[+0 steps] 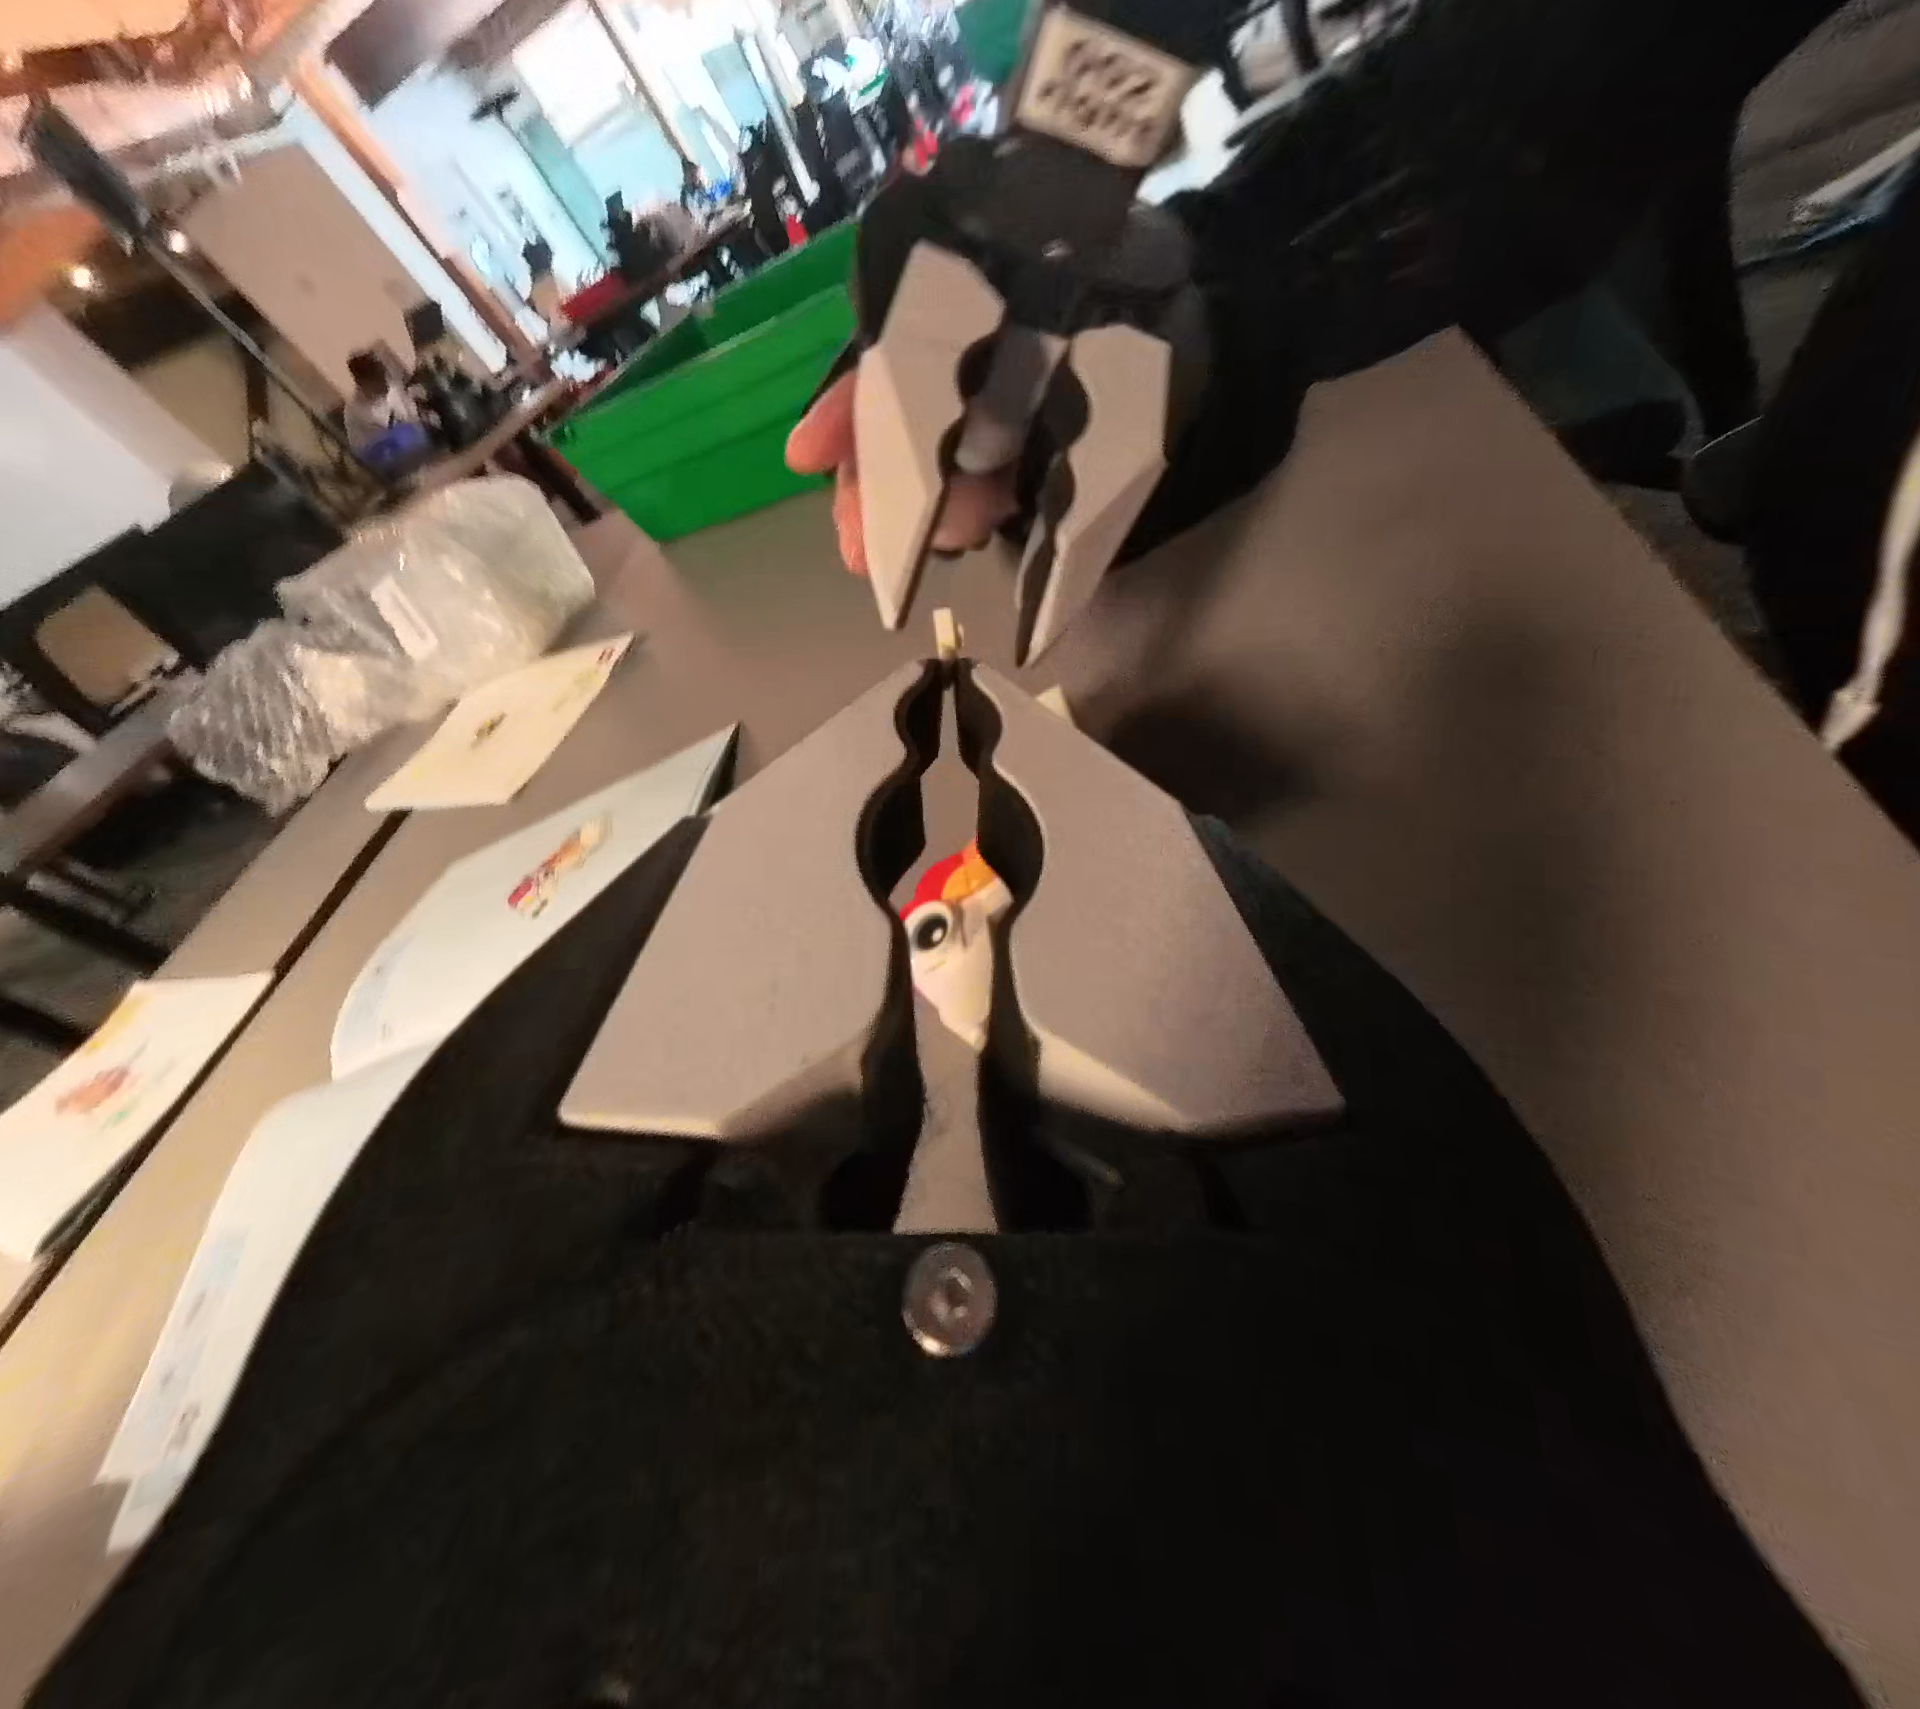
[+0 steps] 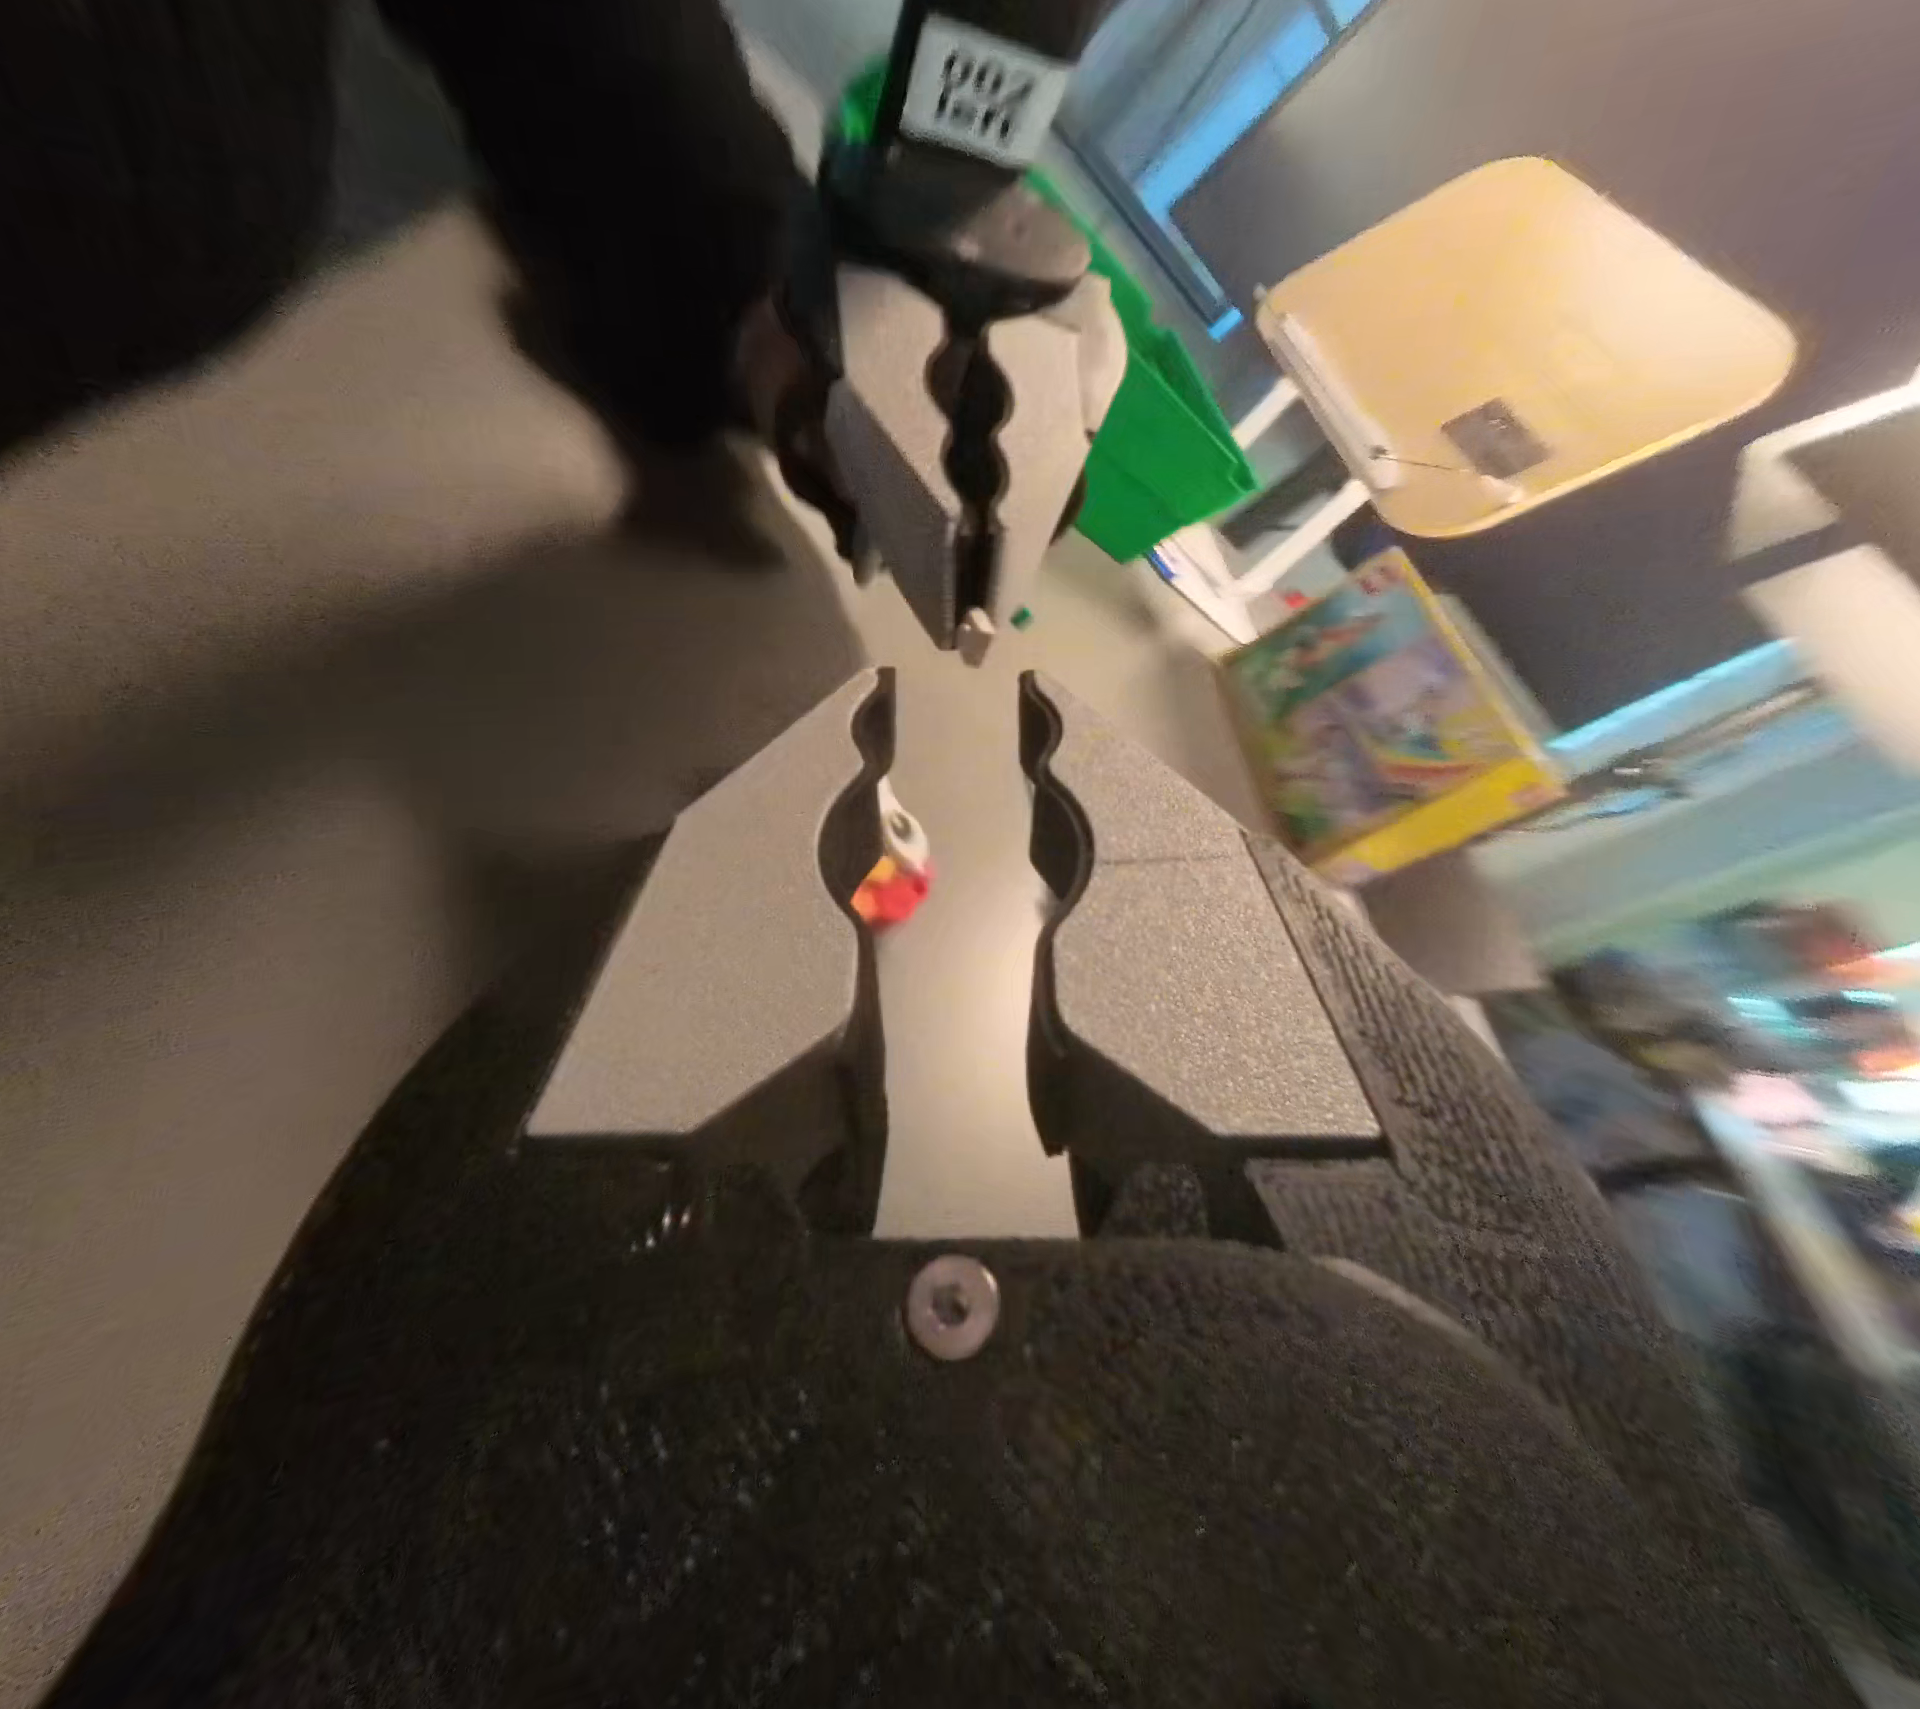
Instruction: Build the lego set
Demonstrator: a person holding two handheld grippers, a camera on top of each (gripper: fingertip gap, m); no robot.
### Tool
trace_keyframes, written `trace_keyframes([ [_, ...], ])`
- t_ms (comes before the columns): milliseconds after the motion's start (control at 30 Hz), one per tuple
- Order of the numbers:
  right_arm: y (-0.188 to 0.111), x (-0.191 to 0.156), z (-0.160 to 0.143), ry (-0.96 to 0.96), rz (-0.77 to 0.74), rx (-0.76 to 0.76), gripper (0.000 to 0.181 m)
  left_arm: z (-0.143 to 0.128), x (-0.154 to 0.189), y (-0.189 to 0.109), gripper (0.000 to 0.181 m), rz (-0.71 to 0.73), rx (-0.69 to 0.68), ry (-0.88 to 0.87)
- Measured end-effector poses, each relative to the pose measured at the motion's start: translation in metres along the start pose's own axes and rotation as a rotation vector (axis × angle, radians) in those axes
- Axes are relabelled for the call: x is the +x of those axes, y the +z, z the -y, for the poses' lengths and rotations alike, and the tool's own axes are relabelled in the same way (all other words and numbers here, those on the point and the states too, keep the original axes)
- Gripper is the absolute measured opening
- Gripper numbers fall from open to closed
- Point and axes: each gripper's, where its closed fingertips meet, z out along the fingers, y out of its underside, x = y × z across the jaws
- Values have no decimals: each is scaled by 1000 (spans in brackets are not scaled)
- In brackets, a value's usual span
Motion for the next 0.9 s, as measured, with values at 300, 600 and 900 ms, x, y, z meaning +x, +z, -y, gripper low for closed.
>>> trace_keyframes([
  [300,1,-10,21,163,95,114,8,11,18,-2,1,-108,78,5],
  [600,1,5,-9,-218,-68,-100,2,-10,2,2,34,-15,-53,-71],
  [900,-31,16,-113,-661,24,-634,2,-39,-15,3,57,52,-183,-191],
])
